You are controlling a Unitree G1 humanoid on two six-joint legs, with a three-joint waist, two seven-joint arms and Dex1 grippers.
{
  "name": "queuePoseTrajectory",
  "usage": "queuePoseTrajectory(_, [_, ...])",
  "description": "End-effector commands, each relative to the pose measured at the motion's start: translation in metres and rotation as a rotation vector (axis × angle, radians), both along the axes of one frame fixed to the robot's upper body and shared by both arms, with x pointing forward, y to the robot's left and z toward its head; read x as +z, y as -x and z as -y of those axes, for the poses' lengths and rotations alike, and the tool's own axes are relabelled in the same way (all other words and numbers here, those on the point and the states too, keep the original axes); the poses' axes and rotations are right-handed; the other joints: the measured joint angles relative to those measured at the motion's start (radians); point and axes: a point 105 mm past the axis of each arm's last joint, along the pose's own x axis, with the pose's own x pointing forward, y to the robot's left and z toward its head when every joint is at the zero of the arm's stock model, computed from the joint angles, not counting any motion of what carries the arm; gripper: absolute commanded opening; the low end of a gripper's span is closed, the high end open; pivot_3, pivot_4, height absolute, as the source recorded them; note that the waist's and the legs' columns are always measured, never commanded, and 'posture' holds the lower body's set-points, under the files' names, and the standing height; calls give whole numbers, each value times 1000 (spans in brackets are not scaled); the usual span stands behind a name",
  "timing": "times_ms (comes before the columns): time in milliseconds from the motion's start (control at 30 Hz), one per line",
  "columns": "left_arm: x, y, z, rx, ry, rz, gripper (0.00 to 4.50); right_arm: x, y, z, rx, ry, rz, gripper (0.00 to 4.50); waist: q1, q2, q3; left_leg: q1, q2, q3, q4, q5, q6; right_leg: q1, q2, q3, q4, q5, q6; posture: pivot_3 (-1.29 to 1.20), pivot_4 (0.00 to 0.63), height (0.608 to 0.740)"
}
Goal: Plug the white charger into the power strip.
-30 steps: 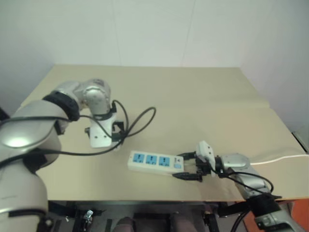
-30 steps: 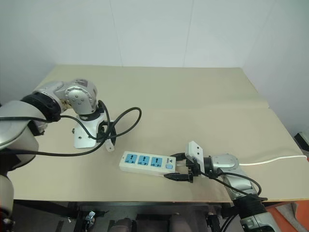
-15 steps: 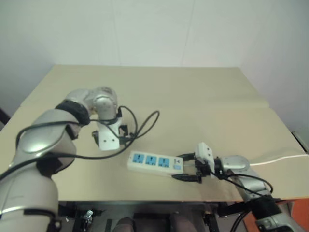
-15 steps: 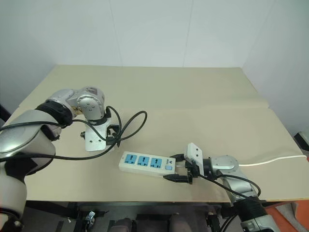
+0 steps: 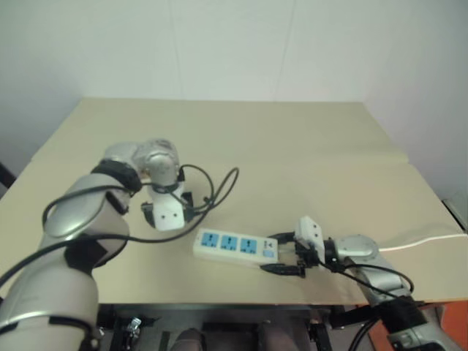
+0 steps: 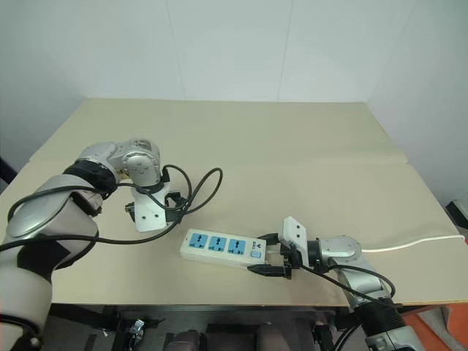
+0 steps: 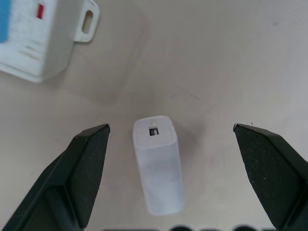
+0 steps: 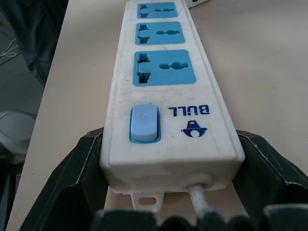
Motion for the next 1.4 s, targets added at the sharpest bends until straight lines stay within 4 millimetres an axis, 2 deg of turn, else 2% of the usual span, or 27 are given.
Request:
queuePoseTrajectory(33, [2, -3, 1, 8, 15, 24, 4500, 3, 1, 1, 2, 16, 19, 3428, 0, 0, 0, 0, 0, 0, 0, 0, 0, 0, 0, 0, 0, 0, 0, 0, 150, 740])
queuePoseTrajectory(300, [-2, -5, 2, 23, 18, 31, 4500, 1, 0, 2, -10, 26, 17, 3428, 0, 0, 0, 0, 0, 0, 0, 0, 0, 0, 0, 0, 0, 0, 0, 0, 150, 740])
queuePoseTrajectory(400, [-4, -7, 2, 31, 18, 44, 3913, -3, 0, 5, -17, 50, 24, 3428, 0, 0, 0, 0, 0, 0, 0, 0, 0, 0, 0, 0, 1, 0, 0, 0, 150, 740])
queuePoseTrajectory(700, [-13, -9, 10, 31, 58, 55, 1016, -2, -1, 7, -32, 52, 32, 3428, 1, 0, 0, 1, 0, 0, 0, 0, 0, 0, 0, 0, 1, 0, 0, 0, 150, 740])
queuePoseTrajectory(833, [-16, -11, 10, 35, 72, 74, 1013, -2, -2, 8, -35, 55, 38, 3428, 3, 0, 0, 3, -1, 0, 0, 0, 0, 3, 0, 0, 2, 0, 0, 0, 150, 740])
queuePoseTrajectory(967, [-12, -13, 19, 74, 190, 74, 1013, -2, -1, 9, -29, 60, 37, 3428, 4, 0, -1, 5, -1, 0, 0, 0, 0, 5, -1, 0, 3, 0, 0, 0, 150, 740])
queuePoseTrajectory(1033, [0, -11, 36, 129, 339, 23, 1013, -2, 0, 8, -22, 58, 35, 3428, 5, 0, -1, 5, -1, 0, 0, 0, 0, 5, -1, 0, 2, 0, 0, 0, 150, 740])
queuePoseTrajectory(1167, [38, -10, 63, 219, 657, -66, 1013, 0, -1, 6, -6, 52, 40, 3428, 4, 0, -1, 1, -1, 0, 1, 0, 0, 1, -1, -1, 3, 0, 0, 0, 150, 740])
queuePoseTrajectory(1267, [90, -4, 81, 350, 1003, -240, 1013, 5, -6, 1, 16, 46, 52, 3428, -5, 0, -1, 0, 0, -1, 1, 0, 0, -1, -1, -1, 4, 0, 0, 0, 150, 740])
queuePoseTrajectory(1333, [120, 3, 82, 419, 1193, -398, 1013, 9, -11, -3, 30, 43, 61, 3428, -14, 0, 0, 0, 0, -2, 1, 0, 0, -1, -1, -1, 4, 0, 0, 0, 150, 740])
queuePoseTrajectory(1400, [139, 4, 77, 485, 1319, -531, 1013, 13, -17, -8, 40, 41, 72, 3428, -18, 0, 0, 0, 0, -2, 1, 0, 0, -1, -1, -2, 5, 0, 1, 0, 150, 740])
